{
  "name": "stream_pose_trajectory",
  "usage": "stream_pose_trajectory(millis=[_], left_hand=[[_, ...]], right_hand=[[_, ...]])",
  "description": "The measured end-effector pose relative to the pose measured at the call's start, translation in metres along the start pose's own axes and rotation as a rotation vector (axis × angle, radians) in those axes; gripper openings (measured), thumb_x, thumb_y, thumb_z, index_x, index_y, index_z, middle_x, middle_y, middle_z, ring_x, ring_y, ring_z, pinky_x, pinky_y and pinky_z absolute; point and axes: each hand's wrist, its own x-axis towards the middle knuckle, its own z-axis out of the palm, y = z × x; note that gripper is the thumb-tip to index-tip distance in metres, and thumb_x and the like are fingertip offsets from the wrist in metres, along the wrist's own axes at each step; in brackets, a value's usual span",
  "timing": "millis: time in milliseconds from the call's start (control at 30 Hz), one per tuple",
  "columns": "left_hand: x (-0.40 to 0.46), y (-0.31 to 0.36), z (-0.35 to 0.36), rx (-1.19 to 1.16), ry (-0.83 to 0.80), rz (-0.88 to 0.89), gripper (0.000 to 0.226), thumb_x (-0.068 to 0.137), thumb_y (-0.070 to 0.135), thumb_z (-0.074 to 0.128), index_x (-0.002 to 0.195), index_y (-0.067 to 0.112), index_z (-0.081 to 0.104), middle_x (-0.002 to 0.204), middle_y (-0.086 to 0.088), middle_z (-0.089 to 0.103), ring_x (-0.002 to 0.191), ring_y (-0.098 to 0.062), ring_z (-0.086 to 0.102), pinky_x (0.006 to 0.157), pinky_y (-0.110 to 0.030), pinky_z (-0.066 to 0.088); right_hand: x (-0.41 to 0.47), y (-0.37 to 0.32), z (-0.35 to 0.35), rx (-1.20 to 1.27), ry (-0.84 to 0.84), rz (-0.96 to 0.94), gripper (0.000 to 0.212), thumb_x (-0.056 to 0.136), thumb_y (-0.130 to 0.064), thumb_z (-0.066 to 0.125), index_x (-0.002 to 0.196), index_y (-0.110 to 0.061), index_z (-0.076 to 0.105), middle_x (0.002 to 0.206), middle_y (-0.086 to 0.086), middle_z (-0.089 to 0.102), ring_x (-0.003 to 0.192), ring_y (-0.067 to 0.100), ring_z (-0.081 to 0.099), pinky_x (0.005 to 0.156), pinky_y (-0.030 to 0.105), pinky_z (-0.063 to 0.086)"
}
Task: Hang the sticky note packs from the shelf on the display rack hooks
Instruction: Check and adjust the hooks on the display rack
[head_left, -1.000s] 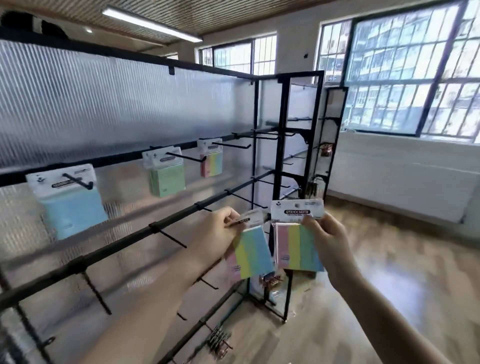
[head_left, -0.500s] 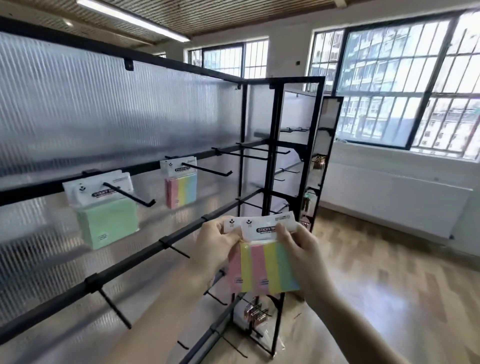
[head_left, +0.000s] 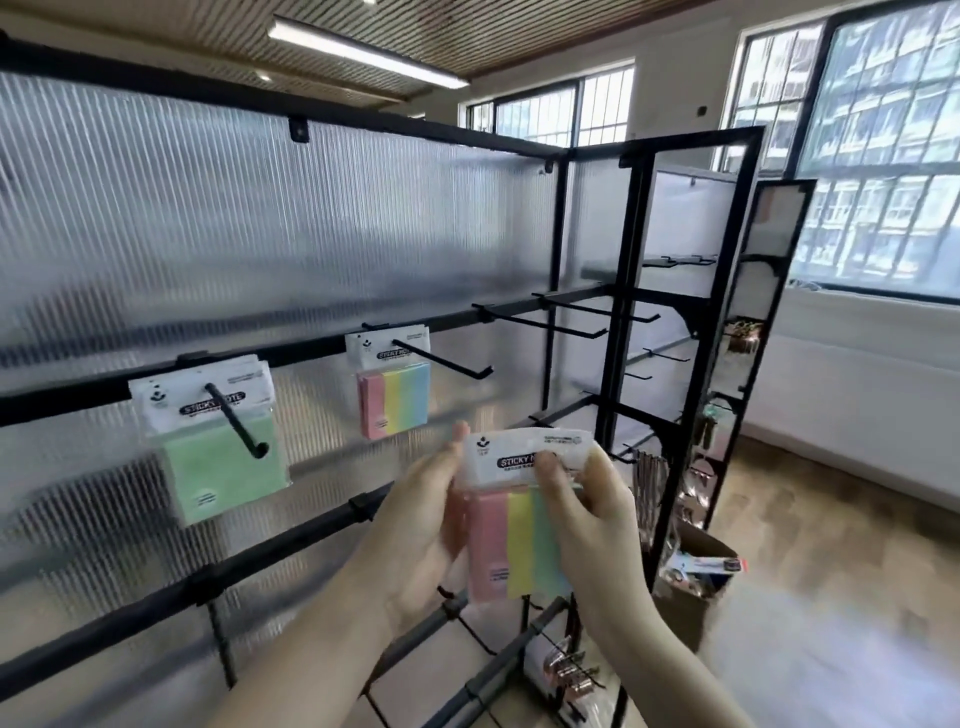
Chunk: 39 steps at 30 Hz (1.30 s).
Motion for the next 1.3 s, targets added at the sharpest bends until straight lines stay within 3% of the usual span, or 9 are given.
stream_pose_trajectory(millis=[133,200,300,433,533,667,767,1000,1300], left_hand=[[0.001,0.004,0.021,0.261,0.014,0.162,0.051,0.084,0.061,0.025,0.082,0.046,0.073,0.087,0.014,0.074,0.084,0.001,0.069,0.066,-0.007,0.049],[0.008,0.002,0.032,0.386,0.074,0.271,0.034,0.077,0.058,0.040,0.073,0.045,0.072,0.069,0.015,0.071,0.067,0.004,0.067,0.059,-0.004,0.046],[0.023,-0.008,0.043,0.346,0.235,0.378,0.015,0.078,0.037,0.062,0.083,0.031,0.074,0.081,0.002,0.075,0.078,-0.011,0.071,0.066,-0.016,0.052],[0.037,-0.016,0.055,0.309,0.442,0.401,0.012,0.082,0.026,0.066,0.089,0.023,0.075,0.092,-0.005,0.075,0.090,-0.023,0.071,0.082,-0.038,0.054],[0.041,-0.016,0.063,0.281,0.579,0.446,0.010,0.086,0.015,0.065,0.088,0.014,0.075,0.090,-0.009,0.075,0.088,-0.027,0.071,0.075,-0.033,0.058],[0.040,-0.009,0.073,0.282,0.744,0.523,0.008,0.086,0.015,0.067,0.088,0.009,0.073,0.089,-0.013,0.074,0.087,-0.033,0.070,0.081,-0.046,0.056],[0.043,-0.003,0.076,0.247,0.860,0.544,0.008,0.086,0.008,0.064,0.083,0.010,0.071,0.085,-0.014,0.074,0.082,-0.033,0.071,0.074,-0.044,0.057],[0.058,0.010,0.069,0.337,0.938,0.499,0.013,0.090,0.009,0.058,0.096,0.000,0.067,0.091,-0.015,0.073,0.088,-0.028,0.070,0.079,-0.039,0.055],[0.055,0.010,0.049,0.368,0.796,0.553,0.008,0.090,0.006,0.059,0.092,0.009,0.066,0.082,0.000,0.074,0.075,-0.012,0.070,0.061,-0.017,0.051]], right_hand=[[0.022,0.005,-0.008,0.122,-0.101,0.010,0.028,0.082,-0.036,0.063,0.081,-0.009,0.053,0.075,0.008,0.058,0.065,0.019,0.052,0.060,0.036,0.045],[0.033,0.008,-0.013,0.157,-0.147,-0.006,0.029,0.084,-0.033,0.064,0.078,-0.009,0.050,0.071,0.006,0.054,0.062,0.016,0.048,0.057,0.029,0.042],[0.050,0.014,-0.021,0.139,-0.230,-0.050,0.017,0.088,-0.023,0.064,0.074,-0.020,0.056,0.069,-0.006,0.062,0.063,0.008,0.055,0.059,0.020,0.045],[0.066,0.022,-0.027,0.163,-0.323,-0.052,0.009,0.086,-0.028,0.066,0.088,-0.029,0.057,0.088,-0.003,0.068,0.081,0.014,0.065,0.071,0.020,0.051],[0.078,0.021,-0.029,0.237,-0.410,-0.022,0.033,0.078,-0.039,0.064,0.105,-0.024,0.052,0.099,-0.005,0.068,0.091,0.011,0.066,0.076,0.021,0.052],[0.094,0.015,-0.025,0.218,-0.575,-0.069,0.012,0.089,-0.034,0.057,0.091,-0.022,0.061,0.083,-0.007,0.068,0.074,0.003,0.061,0.065,0.016,0.046],[0.101,0.011,-0.016,0.234,-0.622,-0.094,0.011,0.094,-0.023,0.056,0.084,-0.024,0.061,0.073,-0.012,0.064,0.066,-0.001,0.055,0.060,0.012,0.041],[0.110,0.014,0.003,0.247,-0.590,-0.029,0.014,0.098,-0.019,0.051,0.087,-0.013,0.056,0.076,-0.003,0.062,0.063,-0.002,0.053,0.056,0.010,0.040],[0.115,0.024,0.018,0.250,-0.598,-0.035,0.015,0.098,-0.015,0.050,0.083,-0.014,0.054,0.070,-0.008,0.057,0.062,0.001,0.048,0.056,0.013,0.040]])
